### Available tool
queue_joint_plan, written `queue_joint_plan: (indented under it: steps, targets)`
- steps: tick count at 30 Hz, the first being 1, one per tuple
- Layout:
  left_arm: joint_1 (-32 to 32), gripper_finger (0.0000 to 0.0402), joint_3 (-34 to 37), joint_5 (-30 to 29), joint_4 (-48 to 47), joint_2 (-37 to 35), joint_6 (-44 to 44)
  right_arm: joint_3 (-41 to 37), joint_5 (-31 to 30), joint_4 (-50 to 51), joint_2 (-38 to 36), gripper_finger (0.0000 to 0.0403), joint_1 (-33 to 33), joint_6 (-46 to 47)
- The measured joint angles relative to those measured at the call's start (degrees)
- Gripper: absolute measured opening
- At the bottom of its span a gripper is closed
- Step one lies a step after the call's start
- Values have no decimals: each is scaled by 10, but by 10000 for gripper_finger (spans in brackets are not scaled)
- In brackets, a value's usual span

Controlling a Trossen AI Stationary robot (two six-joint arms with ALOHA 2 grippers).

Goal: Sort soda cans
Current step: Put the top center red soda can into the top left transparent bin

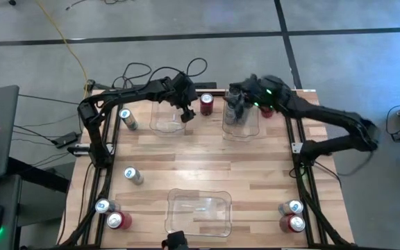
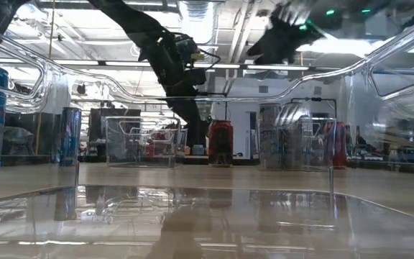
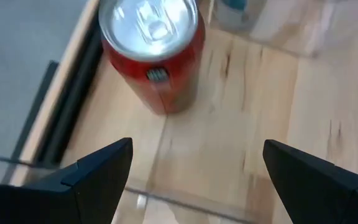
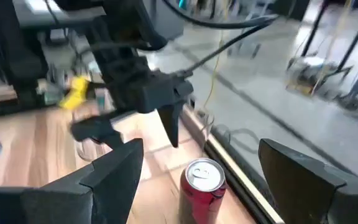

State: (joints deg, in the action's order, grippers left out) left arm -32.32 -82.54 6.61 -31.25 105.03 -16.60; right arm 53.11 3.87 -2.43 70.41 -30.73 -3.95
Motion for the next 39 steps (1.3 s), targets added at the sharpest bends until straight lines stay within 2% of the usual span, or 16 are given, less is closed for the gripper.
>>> queue_joint_plan:
  steps: [7,11,16,19,25,31,39]
  targets:
    - [0,355,0,0,-24,-5,-16,159,94,111,173,336,-44,-73]
    - [0,355,0,6,-29,-20,-30,235,100,164,251,345,-53,-118]
    - [0,355,0,6,-29,-64,-42,306,104,187,323,374,-54,-142]
    - [-3,355,0,5,-28,-89,-47,339,105,207,354,395,-54,-144]
    - [-24,355,3,2,-36,-123,-51,394,106,293,402,396,-66,-145]
    - [-42,355,17,2,-37,-128,-48,400,113,350,415,399,-73,-146]
    - [-45,355,38,2,-13,-129,-45,400,136,346,420,400,-69,-146]
